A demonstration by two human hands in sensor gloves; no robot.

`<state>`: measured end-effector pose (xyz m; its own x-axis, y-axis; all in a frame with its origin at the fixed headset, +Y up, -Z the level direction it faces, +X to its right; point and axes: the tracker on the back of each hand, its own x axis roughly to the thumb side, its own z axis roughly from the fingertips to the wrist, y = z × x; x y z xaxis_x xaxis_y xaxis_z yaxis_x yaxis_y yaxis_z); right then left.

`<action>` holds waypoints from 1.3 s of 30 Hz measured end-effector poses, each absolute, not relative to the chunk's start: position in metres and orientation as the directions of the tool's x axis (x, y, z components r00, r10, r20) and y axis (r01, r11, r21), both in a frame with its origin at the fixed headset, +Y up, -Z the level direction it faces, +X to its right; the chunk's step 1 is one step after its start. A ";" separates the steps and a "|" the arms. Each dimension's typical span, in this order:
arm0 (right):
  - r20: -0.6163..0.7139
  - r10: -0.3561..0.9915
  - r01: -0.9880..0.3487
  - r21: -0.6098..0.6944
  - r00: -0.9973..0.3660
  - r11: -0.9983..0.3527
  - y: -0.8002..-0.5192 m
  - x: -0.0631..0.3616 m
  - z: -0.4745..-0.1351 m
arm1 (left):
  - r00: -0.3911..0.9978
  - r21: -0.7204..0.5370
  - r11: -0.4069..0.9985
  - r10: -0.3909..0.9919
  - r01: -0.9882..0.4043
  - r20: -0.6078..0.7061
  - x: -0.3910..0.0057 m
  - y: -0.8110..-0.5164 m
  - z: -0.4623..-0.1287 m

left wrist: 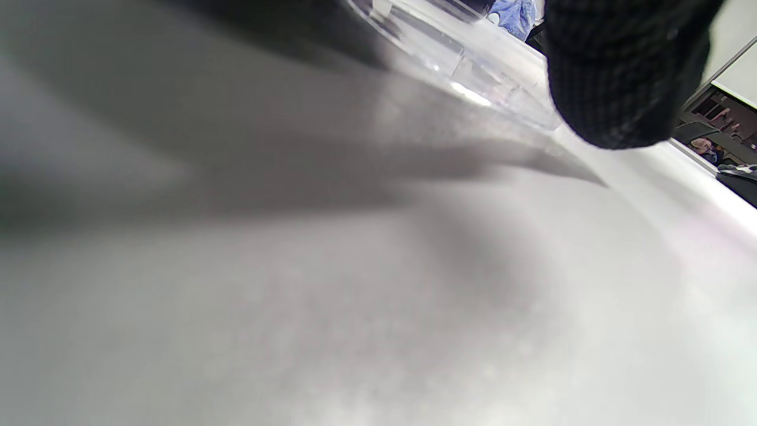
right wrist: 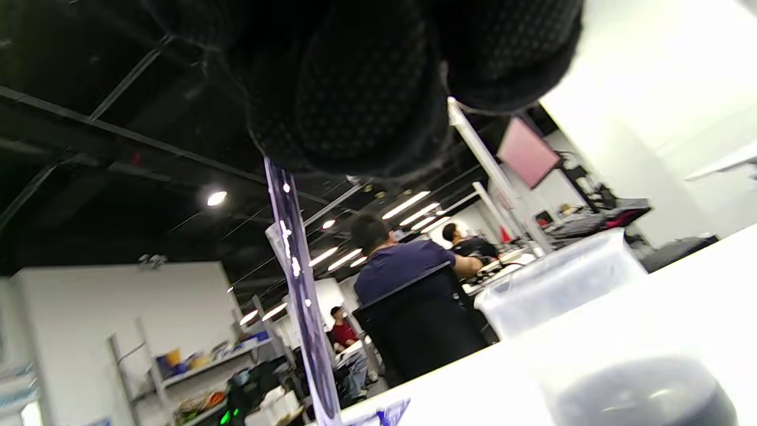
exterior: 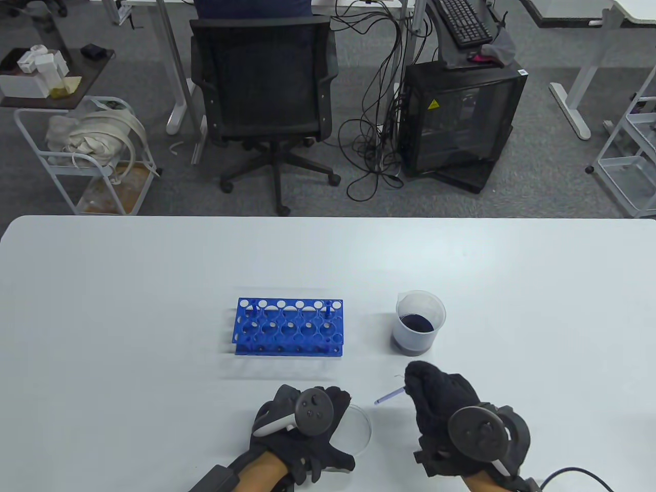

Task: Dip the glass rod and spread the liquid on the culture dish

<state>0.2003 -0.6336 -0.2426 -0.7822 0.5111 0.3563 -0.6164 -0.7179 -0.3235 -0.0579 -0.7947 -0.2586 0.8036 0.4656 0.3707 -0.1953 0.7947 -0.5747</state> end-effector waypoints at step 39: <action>-0.006 0.322 -0.309 -0.270 -0.947 -0.912 -0.686 0.222 -0.369 | 0.814 -0.599 0.784 0.449 -0.161 0.369 -0.057 -0.796 -0.257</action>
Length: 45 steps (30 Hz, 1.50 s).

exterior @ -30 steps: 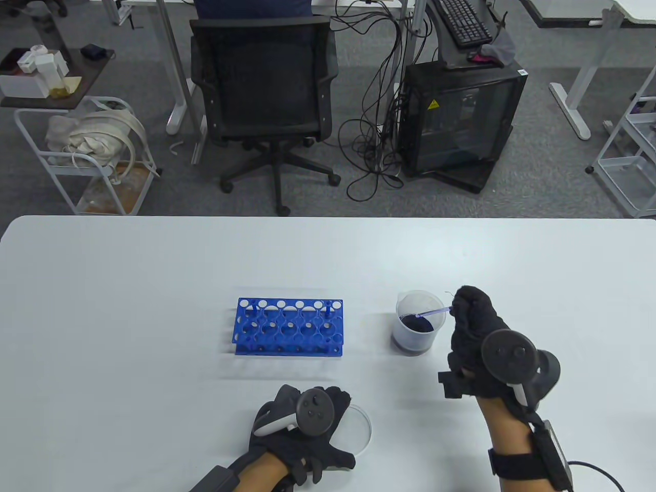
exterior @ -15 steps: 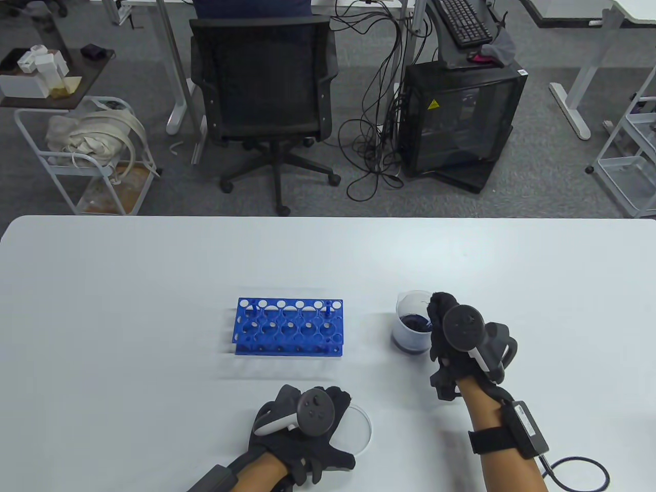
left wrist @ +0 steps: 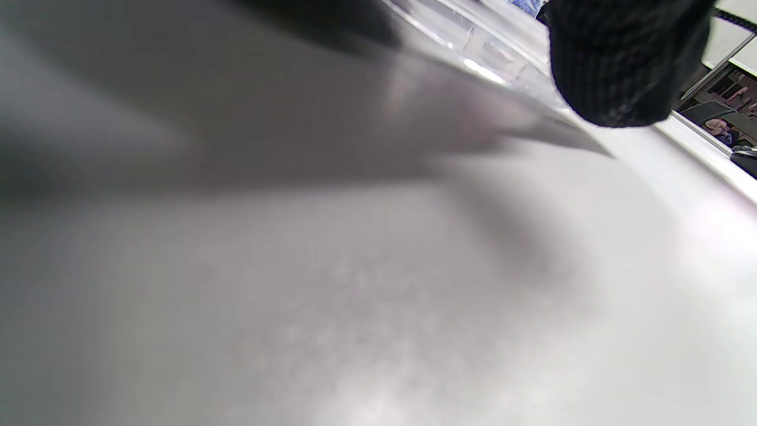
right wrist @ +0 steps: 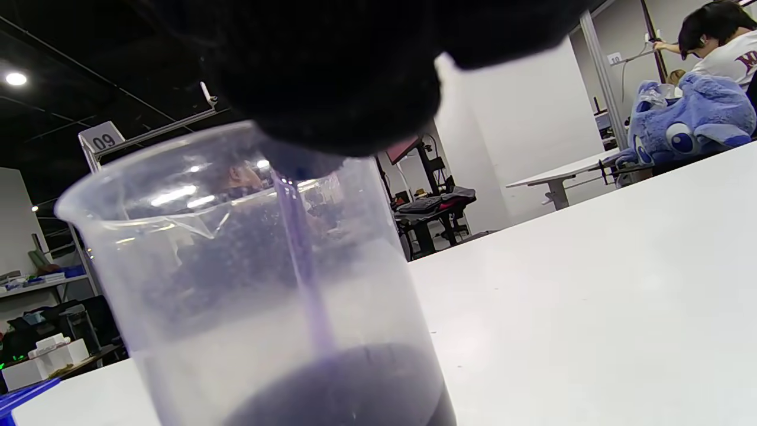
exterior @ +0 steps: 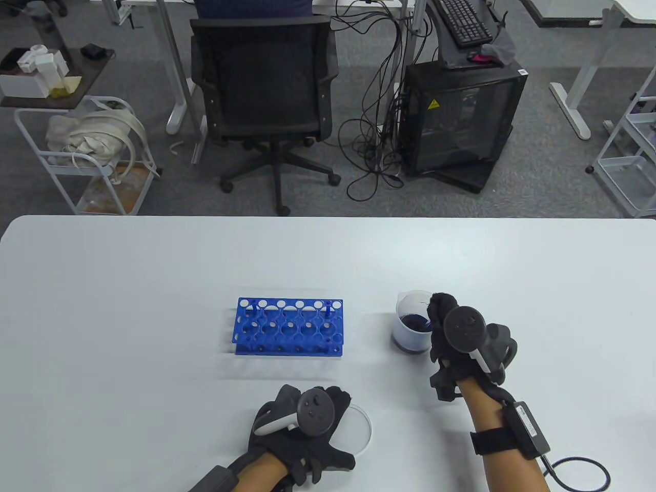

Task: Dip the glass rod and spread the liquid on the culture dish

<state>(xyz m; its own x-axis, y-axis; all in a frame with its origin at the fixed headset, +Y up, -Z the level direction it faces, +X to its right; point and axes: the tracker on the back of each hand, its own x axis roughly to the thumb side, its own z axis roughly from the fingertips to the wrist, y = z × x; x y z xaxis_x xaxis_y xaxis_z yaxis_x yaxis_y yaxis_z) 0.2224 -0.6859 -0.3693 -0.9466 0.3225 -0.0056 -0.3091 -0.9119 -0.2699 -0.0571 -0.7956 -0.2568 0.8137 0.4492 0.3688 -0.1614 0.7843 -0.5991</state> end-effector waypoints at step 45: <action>0.522 0.432 -0.572 -0.136 -0.735 -0.809 -0.704 0.148 -0.218 | 0.815 -0.613 0.773 0.455 -0.163 0.358 -0.059 -0.797 -0.258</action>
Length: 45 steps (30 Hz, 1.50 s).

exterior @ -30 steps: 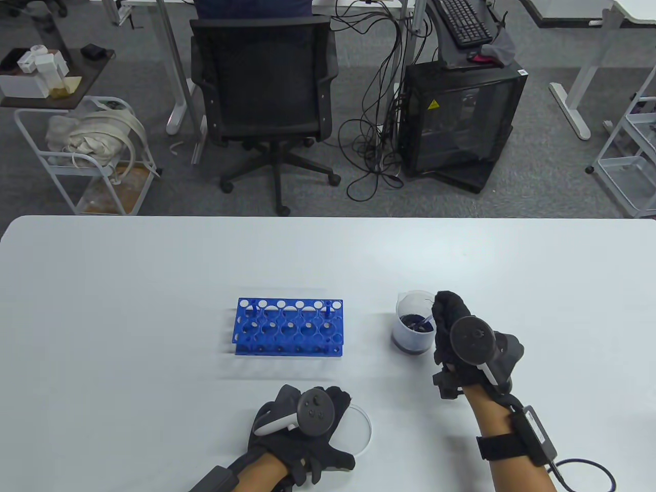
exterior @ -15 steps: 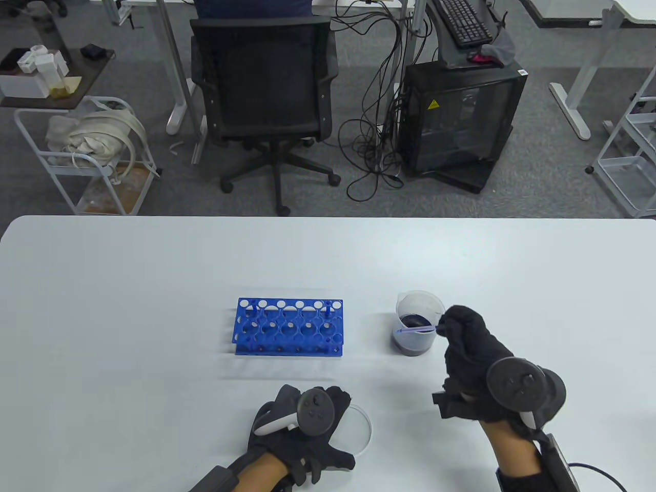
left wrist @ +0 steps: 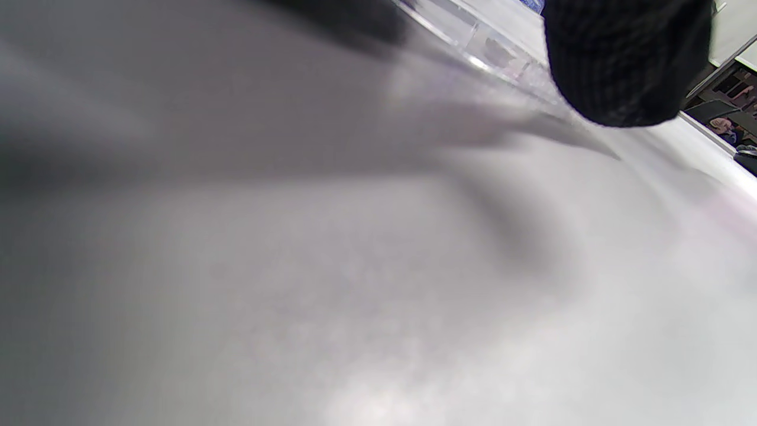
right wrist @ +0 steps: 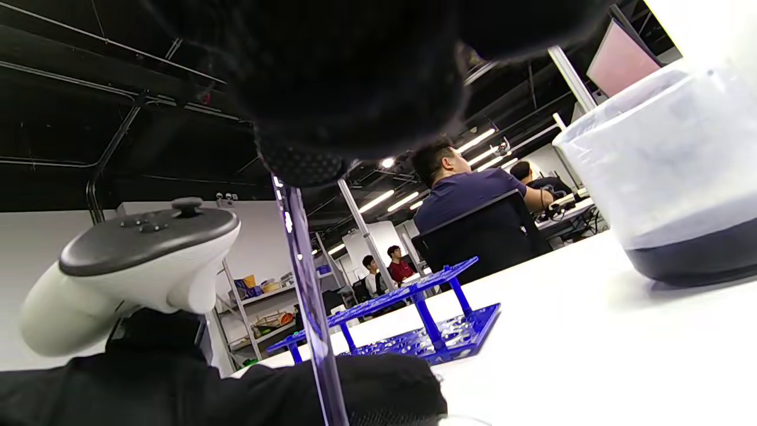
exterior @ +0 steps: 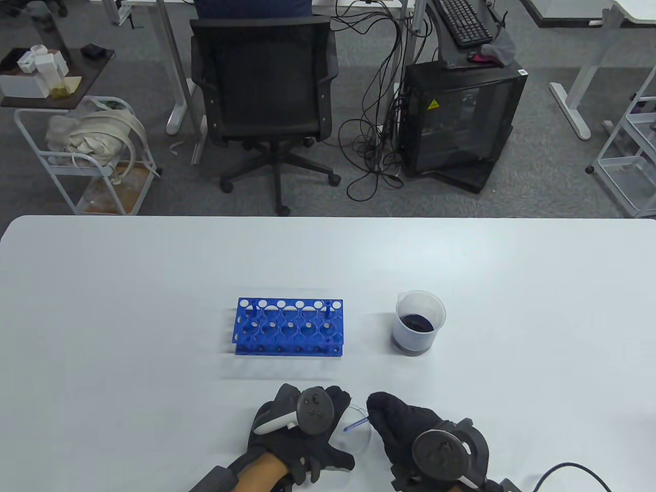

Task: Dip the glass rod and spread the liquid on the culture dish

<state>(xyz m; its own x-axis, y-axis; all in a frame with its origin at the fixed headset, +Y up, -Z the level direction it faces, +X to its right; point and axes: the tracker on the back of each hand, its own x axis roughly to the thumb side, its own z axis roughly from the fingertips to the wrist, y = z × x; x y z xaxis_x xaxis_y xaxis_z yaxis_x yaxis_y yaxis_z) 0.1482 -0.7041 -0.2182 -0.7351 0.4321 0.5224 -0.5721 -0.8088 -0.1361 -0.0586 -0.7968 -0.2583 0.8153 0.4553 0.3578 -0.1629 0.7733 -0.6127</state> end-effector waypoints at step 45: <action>0.505 0.311 -0.474 -0.231 -0.805 -0.850 -0.707 0.148 -0.218 | 0.820 -0.623 0.772 0.435 -0.127 0.372 -0.057 -0.798 -0.258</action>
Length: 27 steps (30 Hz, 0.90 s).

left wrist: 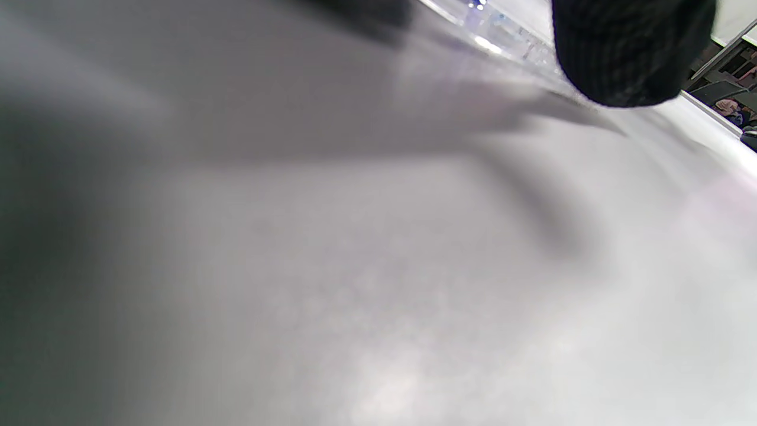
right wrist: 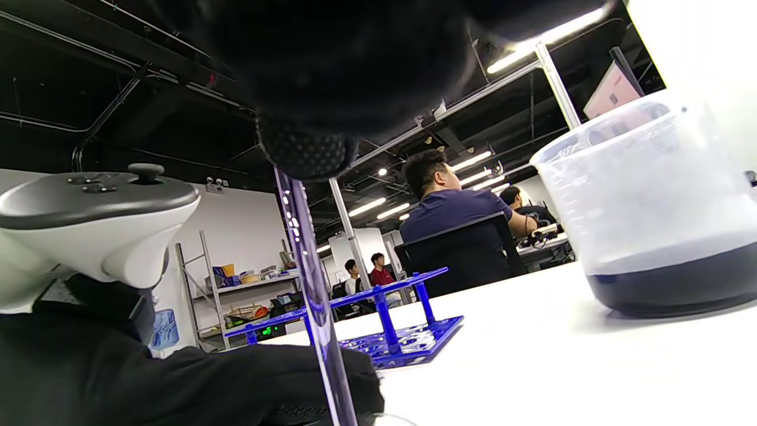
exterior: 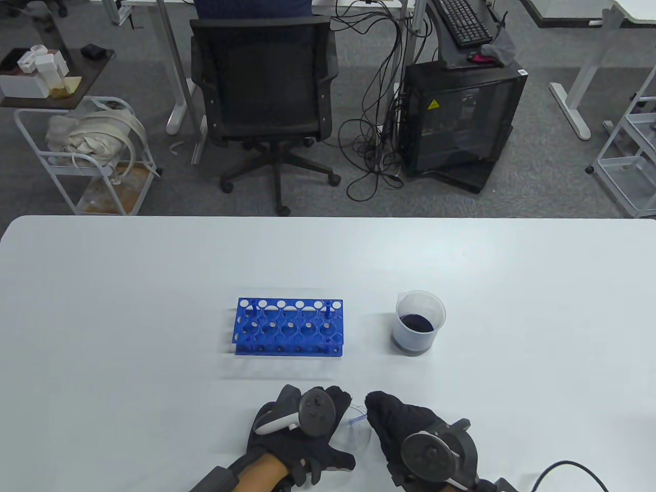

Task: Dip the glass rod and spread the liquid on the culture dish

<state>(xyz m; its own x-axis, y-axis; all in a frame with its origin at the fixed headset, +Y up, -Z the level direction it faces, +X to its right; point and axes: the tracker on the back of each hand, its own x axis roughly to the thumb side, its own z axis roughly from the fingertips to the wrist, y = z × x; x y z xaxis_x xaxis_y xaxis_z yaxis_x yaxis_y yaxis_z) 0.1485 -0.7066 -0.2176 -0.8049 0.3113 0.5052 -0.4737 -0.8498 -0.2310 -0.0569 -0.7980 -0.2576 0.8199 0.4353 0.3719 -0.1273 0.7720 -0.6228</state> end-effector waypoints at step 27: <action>0.500 0.376 -0.519 -0.181 -0.780 -0.835 -0.712 0.141 -0.221 | 0.820 -0.624 0.771 0.434 -0.125 0.372 -0.057 -0.798 -0.257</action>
